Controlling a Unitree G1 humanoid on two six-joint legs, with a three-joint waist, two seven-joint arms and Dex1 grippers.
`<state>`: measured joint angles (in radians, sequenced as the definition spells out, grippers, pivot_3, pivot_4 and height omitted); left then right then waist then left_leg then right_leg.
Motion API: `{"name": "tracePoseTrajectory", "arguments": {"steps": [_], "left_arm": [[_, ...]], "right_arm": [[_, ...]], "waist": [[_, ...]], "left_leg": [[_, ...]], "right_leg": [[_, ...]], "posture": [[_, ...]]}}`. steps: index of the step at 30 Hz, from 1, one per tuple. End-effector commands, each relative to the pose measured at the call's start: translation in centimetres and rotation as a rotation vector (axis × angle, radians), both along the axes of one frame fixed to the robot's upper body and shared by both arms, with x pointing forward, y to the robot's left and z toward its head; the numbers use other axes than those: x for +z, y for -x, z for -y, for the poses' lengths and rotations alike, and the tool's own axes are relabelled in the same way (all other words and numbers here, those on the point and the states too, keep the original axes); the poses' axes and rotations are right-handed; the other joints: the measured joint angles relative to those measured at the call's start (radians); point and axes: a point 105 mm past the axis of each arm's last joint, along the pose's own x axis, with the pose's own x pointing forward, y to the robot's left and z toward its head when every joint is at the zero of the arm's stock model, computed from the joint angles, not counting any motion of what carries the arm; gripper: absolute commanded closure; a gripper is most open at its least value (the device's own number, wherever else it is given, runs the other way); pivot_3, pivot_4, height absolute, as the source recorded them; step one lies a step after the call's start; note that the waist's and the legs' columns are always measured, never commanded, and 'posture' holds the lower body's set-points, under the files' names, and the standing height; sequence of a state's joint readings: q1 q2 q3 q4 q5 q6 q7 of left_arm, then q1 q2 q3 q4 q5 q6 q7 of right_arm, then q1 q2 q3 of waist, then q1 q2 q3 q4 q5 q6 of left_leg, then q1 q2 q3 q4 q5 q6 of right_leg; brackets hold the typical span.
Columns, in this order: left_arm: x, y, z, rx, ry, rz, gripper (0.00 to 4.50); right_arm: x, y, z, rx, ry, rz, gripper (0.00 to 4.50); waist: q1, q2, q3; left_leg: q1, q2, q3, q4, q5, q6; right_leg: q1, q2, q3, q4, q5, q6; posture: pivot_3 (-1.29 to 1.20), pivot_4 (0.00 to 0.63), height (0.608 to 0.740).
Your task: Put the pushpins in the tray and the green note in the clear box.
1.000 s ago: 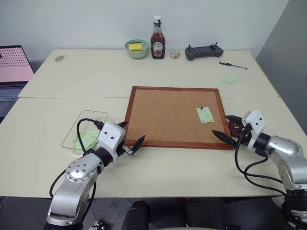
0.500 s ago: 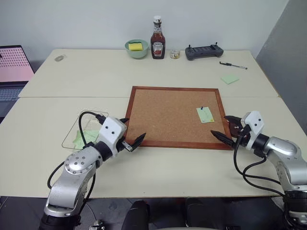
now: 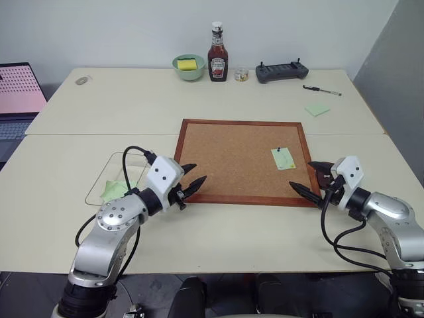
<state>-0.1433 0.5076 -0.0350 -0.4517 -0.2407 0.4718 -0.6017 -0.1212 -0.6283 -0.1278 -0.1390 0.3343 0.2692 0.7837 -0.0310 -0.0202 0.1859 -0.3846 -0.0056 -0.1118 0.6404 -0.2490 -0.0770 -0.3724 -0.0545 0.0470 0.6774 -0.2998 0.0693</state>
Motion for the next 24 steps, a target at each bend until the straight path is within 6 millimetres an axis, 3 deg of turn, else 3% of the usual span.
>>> {"name": "tracePoseTrajectory", "arguments": {"steps": [1,8,15,19,24], "left_arm": [[1.0,-0.5,1.6,-0.049,0.027,0.045,3.16],[0.6,-2.5,4.4,-0.102,0.071,0.007,4.44],[0.5,-4.6,7.1,-0.129,0.125,-0.022,4.48],[-1.1,-6.0,8.0,-0.113,0.131,-0.079,4.48],[-2.9,-6.2,8.2,-0.12,0.115,-0.128,4.48]], "right_arm": [[1.5,0.3,-0.3,0.003,-0.01,0.059,0.0],[1.6,0.7,-1.0,0.004,-0.017,0.064,0.0],[1.8,0.6,-0.9,0.0,-0.013,0.07,0.0],[1.8,0.6,-1.2,-0.001,-0.01,0.071,0.0],[2.0,0.5,-1.2,-0.008,-0.007,0.066,0.0]], "waist": [[0.0,0.0,0.0],[0.0,0.0,0.0],[-0.001,0.0,0.0],[-0.001,0.0,0.0],[-0.001,0.0,0.0]], "left_leg": [[0.0,0.0,0.0,0.0,0.0,0.0],[0.0,0.0,0.0,0.0,0.0,0.0],[-0.001,0.0,0.0,0.0,0.0,0.0],[-0.001,0.0,0.0,0.0,0.0,0.0],[-0.001,0.0,0.0,0.0,0.0,0.0]], "right_leg": [[0.0,0.0,0.0,0.0,0.0,0.0],[0.0,0.0,0.0,0.0,0.0,0.0],[0.0,0.0,-0.001,-0.001,0.0,0.0],[0.0,0.0,-0.001,-0.001,0.0,0.0],[0.0,0.0,-0.001,-0.001,0.0,0.0]], "posture": [[0.0,0.15,0.74],[0.0,0.15,0.74],[0.0,0.15,0.74],[0.0,0.15,0.74],[0.0,0.15,0.74]]}}
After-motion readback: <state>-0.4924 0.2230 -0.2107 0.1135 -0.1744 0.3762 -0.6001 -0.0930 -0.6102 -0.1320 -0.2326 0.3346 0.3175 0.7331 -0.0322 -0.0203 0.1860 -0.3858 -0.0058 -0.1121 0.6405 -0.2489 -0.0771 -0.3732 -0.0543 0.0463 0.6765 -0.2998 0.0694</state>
